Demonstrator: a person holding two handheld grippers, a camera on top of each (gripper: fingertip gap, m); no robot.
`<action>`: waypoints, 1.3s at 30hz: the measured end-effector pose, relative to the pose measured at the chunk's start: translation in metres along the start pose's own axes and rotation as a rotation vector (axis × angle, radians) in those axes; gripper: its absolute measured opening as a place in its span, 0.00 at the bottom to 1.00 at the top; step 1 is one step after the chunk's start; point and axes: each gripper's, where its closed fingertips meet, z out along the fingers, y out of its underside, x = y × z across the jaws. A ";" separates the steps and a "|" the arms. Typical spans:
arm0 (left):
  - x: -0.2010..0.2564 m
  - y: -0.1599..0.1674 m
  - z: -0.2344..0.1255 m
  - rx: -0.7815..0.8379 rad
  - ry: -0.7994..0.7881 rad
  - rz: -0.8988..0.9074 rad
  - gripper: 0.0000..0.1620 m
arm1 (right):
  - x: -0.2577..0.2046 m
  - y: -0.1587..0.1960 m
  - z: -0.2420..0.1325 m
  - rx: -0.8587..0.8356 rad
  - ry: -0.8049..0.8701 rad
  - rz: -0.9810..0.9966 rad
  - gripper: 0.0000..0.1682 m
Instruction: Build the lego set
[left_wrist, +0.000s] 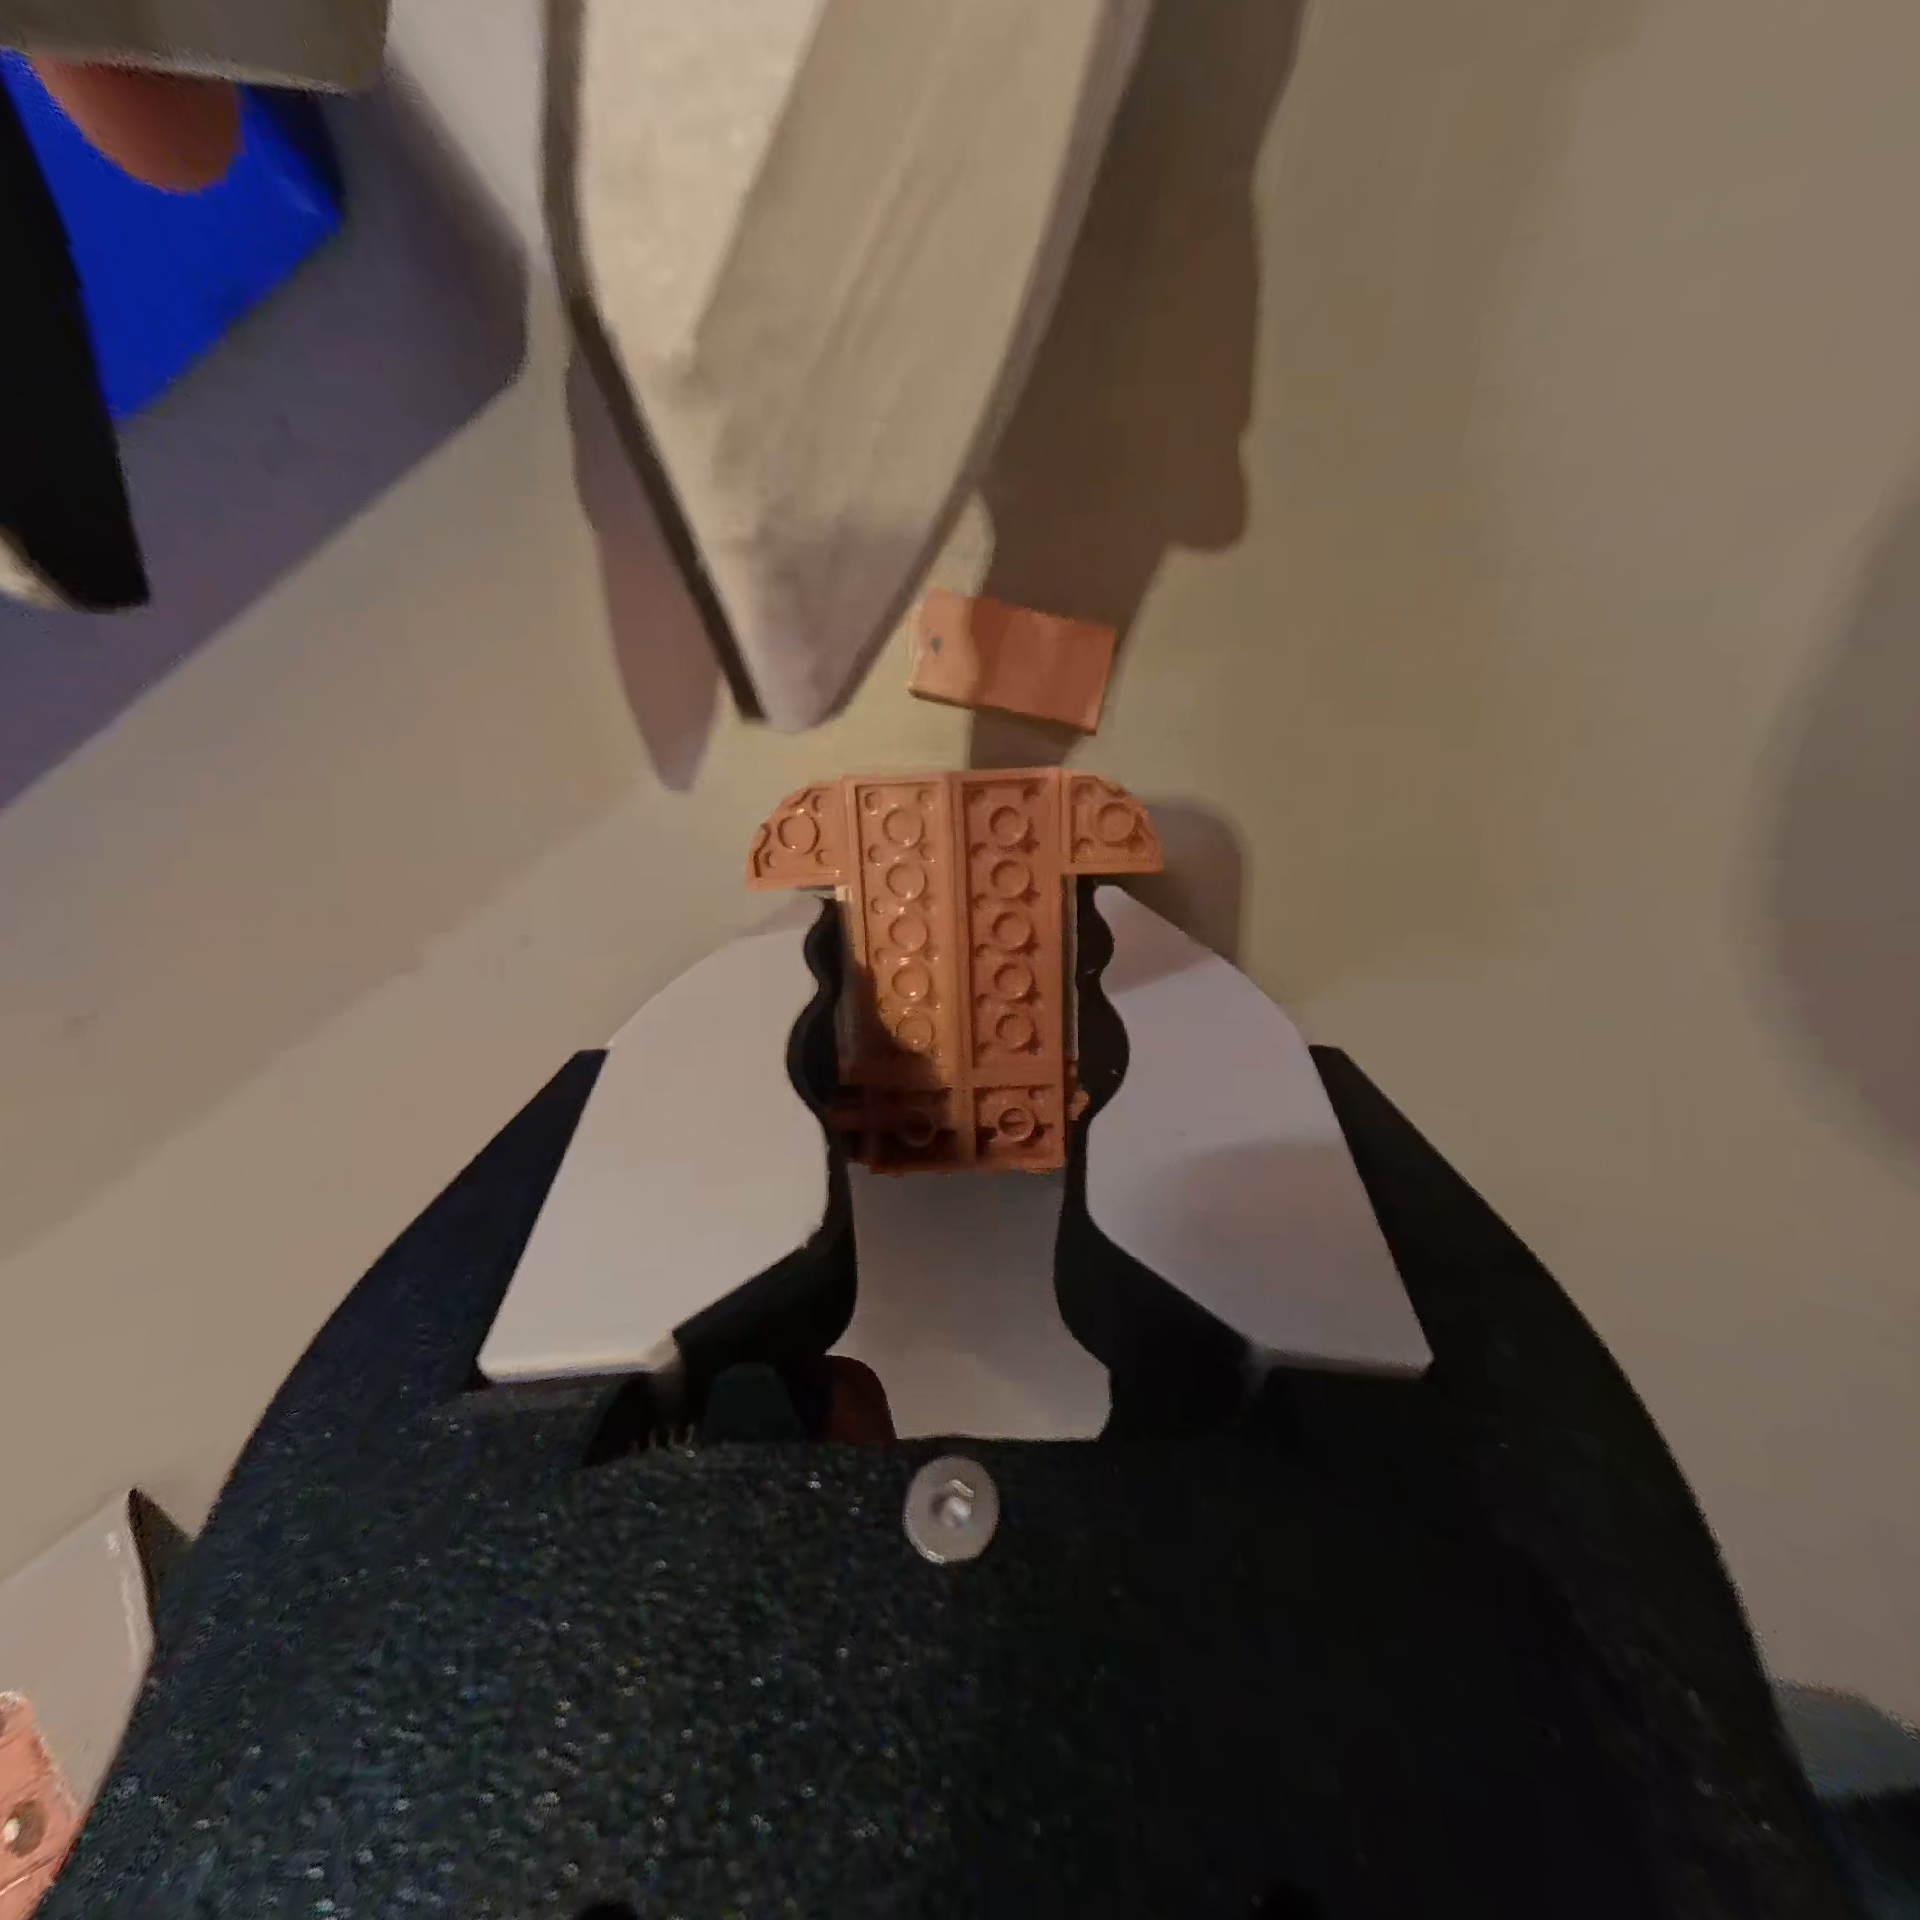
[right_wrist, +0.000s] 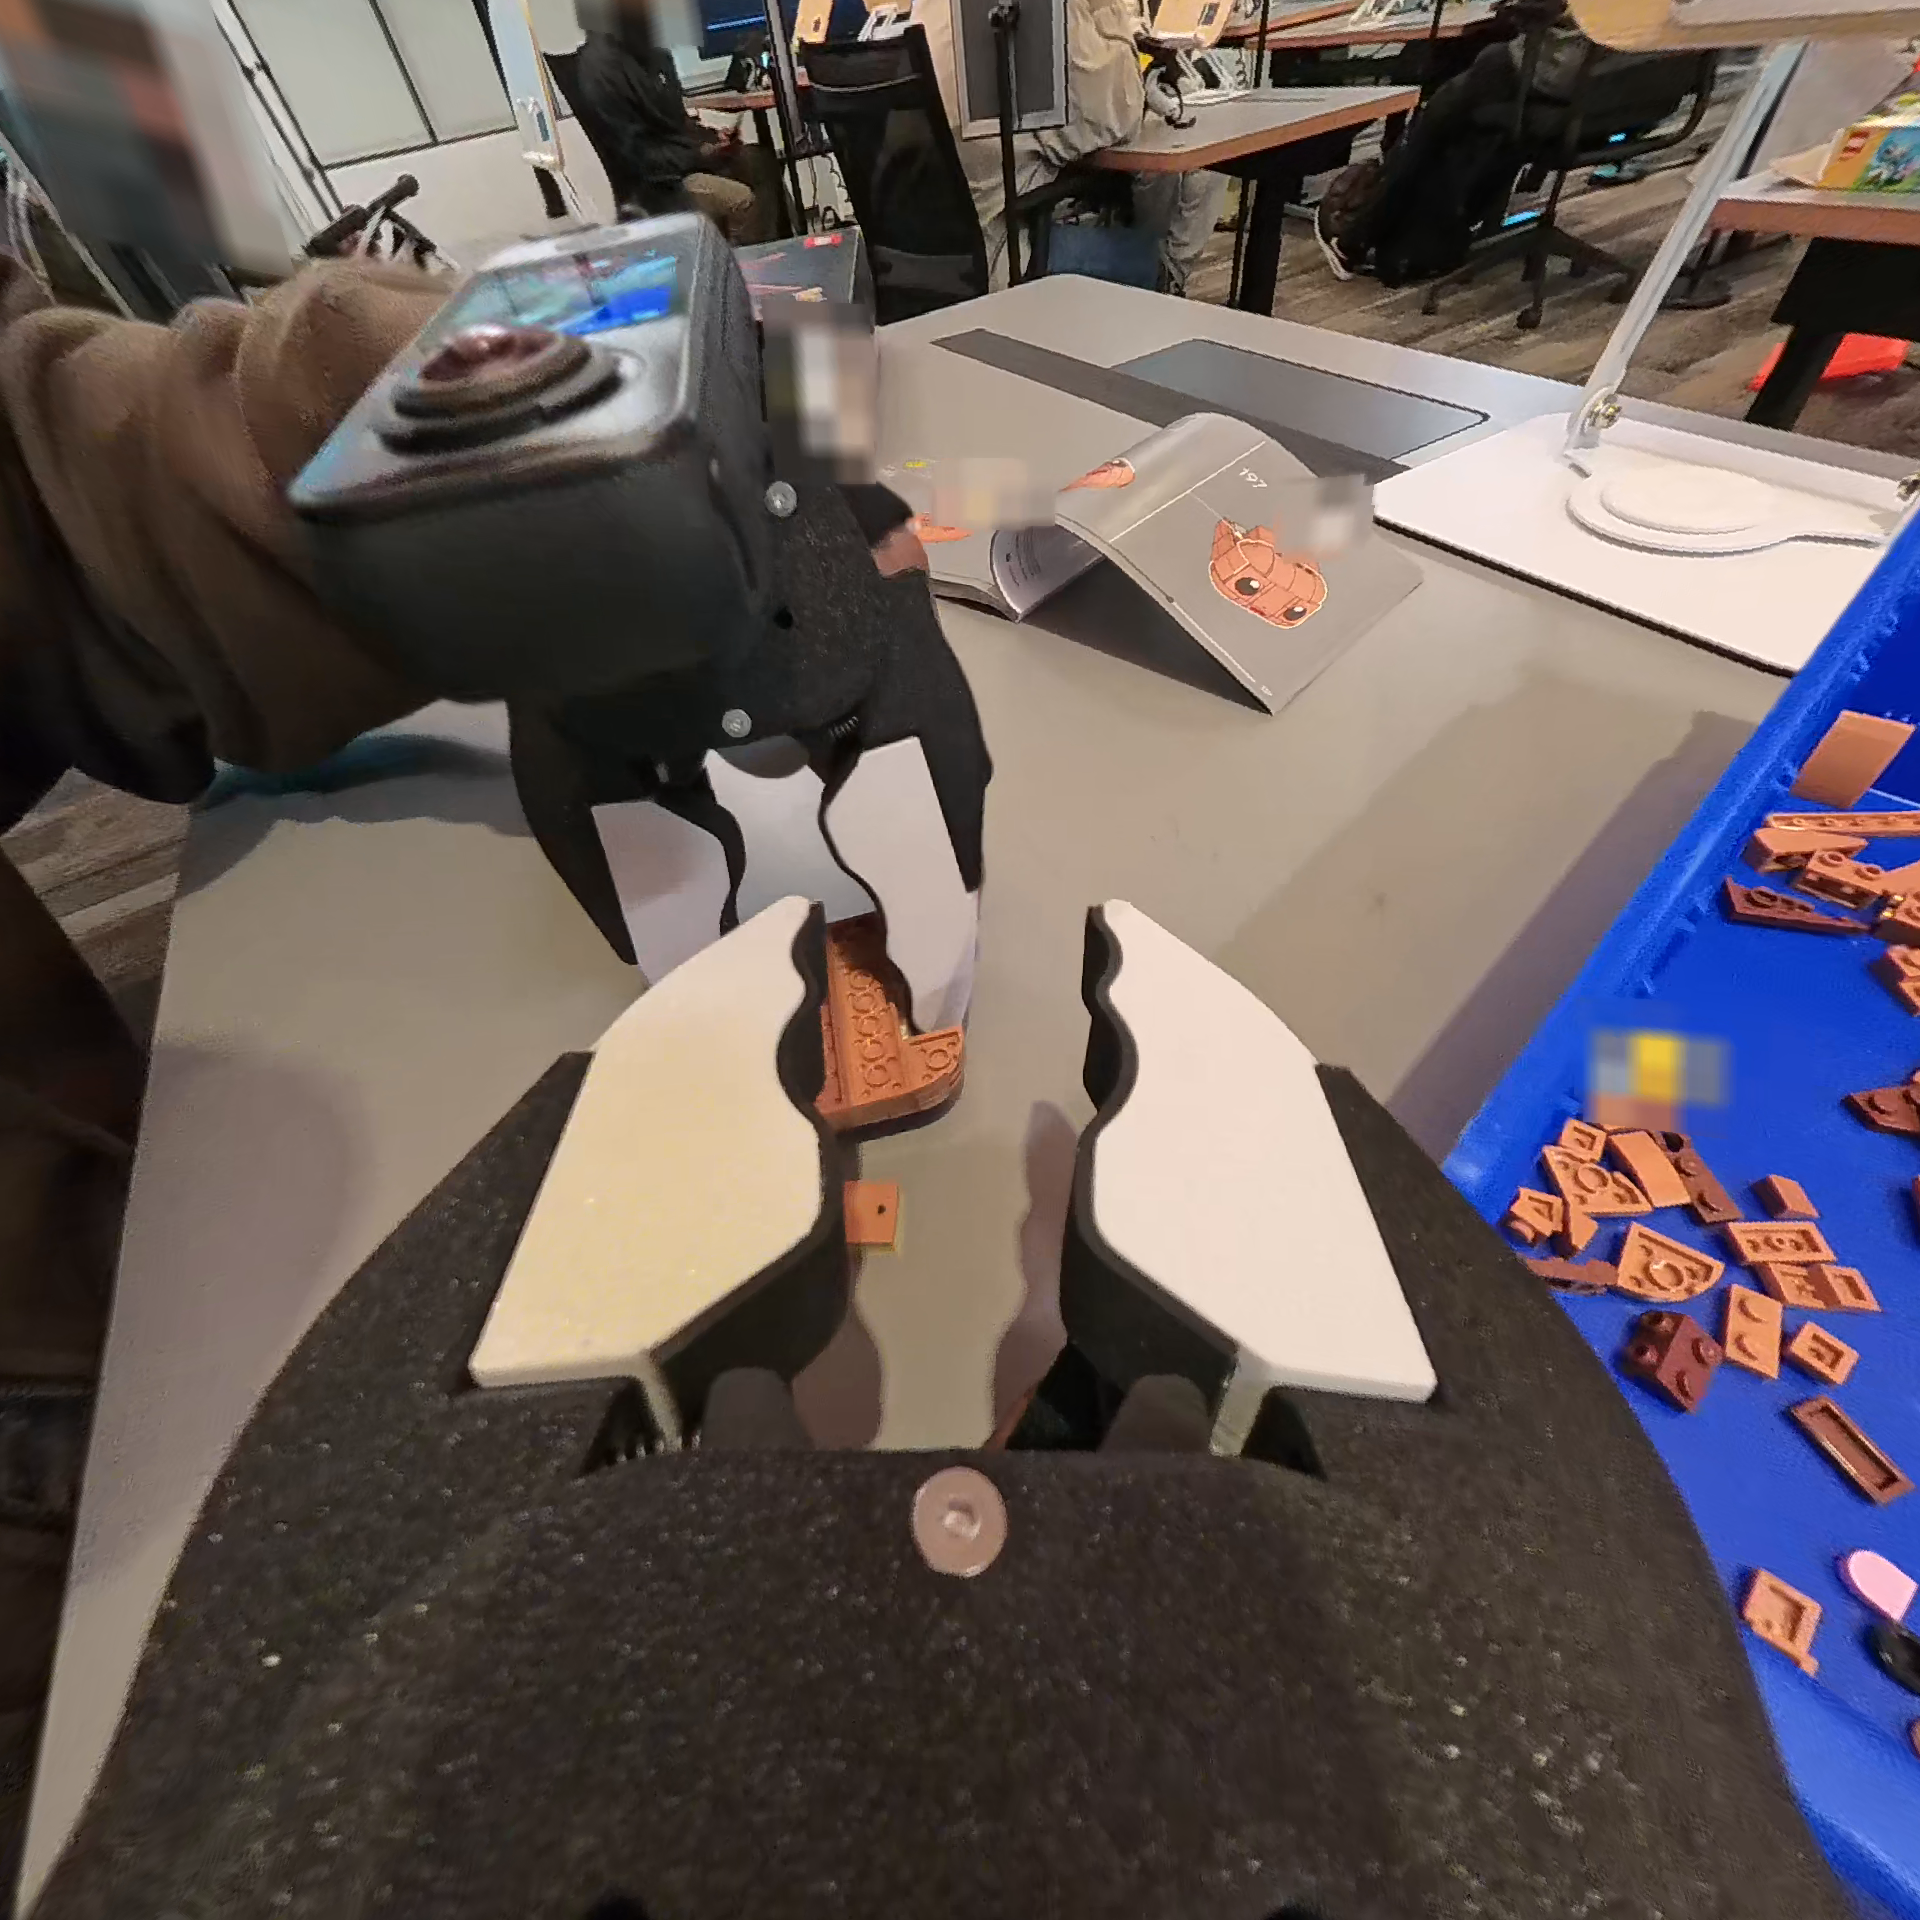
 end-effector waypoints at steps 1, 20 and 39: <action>0.000 -0.001 0.000 0.031 -0.002 -0.013 0.27 | 0.001 0.001 -0.002 -0.005 0.003 0.005 0.28; 0.003 -0.016 -0.230 2.295 0.157 -0.392 0.26 | -0.027 0.074 -0.011 -0.384 0.146 0.145 0.20; 0.075 -0.003 -0.231 2.703 0.325 -0.482 0.26 | -0.094 0.031 0.002 -0.246 -0.008 0.250 0.17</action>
